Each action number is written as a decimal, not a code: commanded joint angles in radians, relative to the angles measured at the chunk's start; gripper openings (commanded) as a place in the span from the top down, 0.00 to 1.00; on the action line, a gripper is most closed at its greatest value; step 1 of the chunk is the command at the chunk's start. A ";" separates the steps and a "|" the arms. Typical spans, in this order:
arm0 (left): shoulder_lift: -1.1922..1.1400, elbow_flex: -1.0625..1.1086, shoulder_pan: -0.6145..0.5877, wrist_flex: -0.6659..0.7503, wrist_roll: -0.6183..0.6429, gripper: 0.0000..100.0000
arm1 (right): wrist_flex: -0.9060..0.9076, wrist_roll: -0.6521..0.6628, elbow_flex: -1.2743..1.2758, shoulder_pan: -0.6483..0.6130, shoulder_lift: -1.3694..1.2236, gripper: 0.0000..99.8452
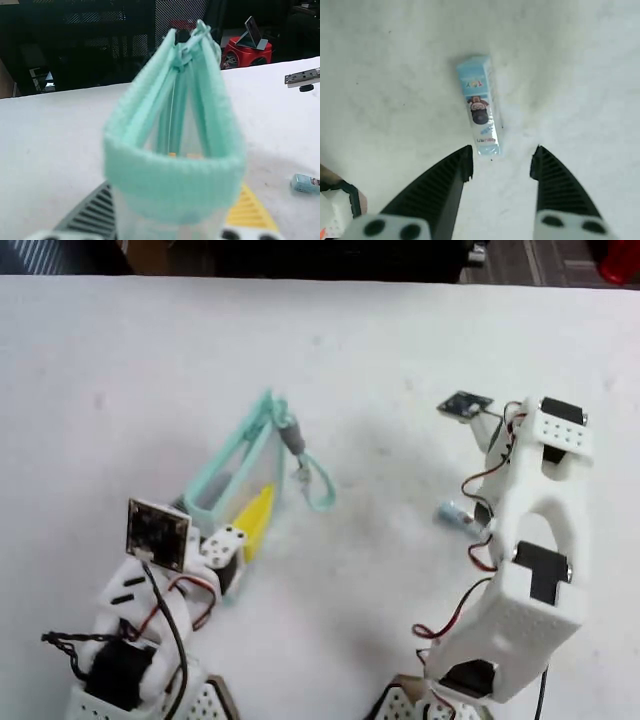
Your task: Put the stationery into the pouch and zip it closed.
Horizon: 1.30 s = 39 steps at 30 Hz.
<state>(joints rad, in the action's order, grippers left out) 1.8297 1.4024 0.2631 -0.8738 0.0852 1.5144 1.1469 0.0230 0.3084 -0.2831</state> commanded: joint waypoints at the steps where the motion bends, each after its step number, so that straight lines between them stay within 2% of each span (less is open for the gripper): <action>1: -0.007 -0.014 0.013 -0.005 0.005 0.79 | 0.058 -0.084 0.012 0.016 0.105 0.90; 3: -0.007 -0.014 0.015 -0.005 0.005 0.79 | 0.070 -0.117 0.051 0.022 0.139 0.98; 7: -0.007 -0.012 0.019 -0.005 0.005 0.79 | 0.050 -0.106 0.178 0.025 0.153 0.97; 13: -0.007 -0.011 0.021 -0.006 0.005 0.79 | -0.128 -0.084 0.287 0.025 0.050 0.98; 18: -0.007 -0.011 0.015 -0.006 0.005 0.79 | -0.189 -0.094 0.123 0.022 -0.105 0.98; 28: -0.007 -0.011 0.013 -0.006 0.005 0.79 | -0.145 -0.394 -0.342 -0.001 -0.344 0.98; 39: -0.007 -0.011 0.013 -0.006 0.005 0.79 | -0.120 -0.529 -0.442 -0.153 -0.361 0.98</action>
<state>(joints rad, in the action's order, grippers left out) 1.8297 1.4024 0.2631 -0.8738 0.0852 1.3978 0.6437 -0.3636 0.2087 -0.6790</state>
